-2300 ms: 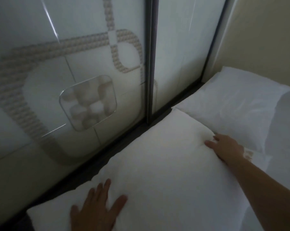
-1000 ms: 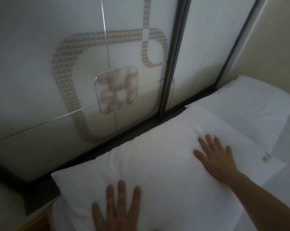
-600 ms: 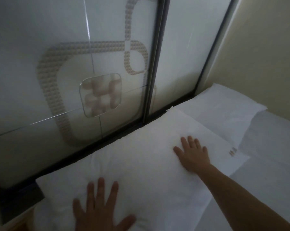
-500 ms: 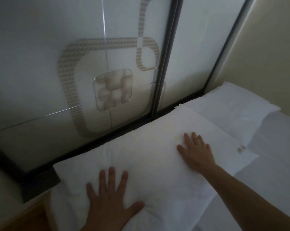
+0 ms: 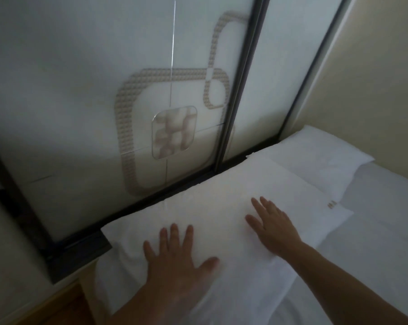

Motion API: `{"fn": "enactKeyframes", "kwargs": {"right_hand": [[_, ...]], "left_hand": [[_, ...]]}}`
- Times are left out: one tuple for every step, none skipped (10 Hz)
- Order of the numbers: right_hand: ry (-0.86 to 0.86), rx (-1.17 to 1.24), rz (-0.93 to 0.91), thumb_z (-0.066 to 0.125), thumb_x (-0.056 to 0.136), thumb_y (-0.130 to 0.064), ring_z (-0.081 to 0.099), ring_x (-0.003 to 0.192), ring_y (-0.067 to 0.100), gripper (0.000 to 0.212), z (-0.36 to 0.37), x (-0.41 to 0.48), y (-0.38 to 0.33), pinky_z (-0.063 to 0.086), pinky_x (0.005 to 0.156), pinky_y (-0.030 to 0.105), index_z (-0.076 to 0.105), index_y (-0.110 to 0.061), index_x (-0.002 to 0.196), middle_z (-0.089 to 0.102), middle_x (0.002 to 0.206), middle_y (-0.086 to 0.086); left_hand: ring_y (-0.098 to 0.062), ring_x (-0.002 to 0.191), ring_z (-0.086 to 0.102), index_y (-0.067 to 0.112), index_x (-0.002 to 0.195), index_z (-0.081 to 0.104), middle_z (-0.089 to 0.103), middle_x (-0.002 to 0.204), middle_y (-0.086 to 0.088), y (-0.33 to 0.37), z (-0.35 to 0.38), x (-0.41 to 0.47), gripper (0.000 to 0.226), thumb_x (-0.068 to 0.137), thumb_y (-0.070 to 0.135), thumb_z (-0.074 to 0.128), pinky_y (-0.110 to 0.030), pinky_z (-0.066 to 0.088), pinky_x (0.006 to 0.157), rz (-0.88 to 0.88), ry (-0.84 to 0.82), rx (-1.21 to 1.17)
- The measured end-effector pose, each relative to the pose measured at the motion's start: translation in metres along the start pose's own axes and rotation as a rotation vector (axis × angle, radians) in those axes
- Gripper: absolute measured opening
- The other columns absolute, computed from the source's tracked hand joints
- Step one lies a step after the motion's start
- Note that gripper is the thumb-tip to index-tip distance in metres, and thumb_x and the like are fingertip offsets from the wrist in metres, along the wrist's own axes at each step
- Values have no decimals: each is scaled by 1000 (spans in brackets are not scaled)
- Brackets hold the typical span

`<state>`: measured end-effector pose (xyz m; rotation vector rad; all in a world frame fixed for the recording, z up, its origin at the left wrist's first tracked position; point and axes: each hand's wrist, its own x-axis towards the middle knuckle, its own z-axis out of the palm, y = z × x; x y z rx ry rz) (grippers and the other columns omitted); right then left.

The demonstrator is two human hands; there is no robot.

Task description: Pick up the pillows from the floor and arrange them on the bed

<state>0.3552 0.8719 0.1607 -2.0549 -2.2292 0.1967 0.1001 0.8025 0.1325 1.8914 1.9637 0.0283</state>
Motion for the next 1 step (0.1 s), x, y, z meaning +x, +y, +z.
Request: {"fn": "enactKeyframes", "kwargs": {"right_hand": [[22,259,75,29,92,-62,23,143,19,65,-38,-49,-44,20,114,39,20,-31,149,25,156,-2]], "left_hand": [[-28,148,16,31,152,-1,17,162,-6,-4,-62,-19,92,78,82,19,-55,8,117,14,8,-38]]}}
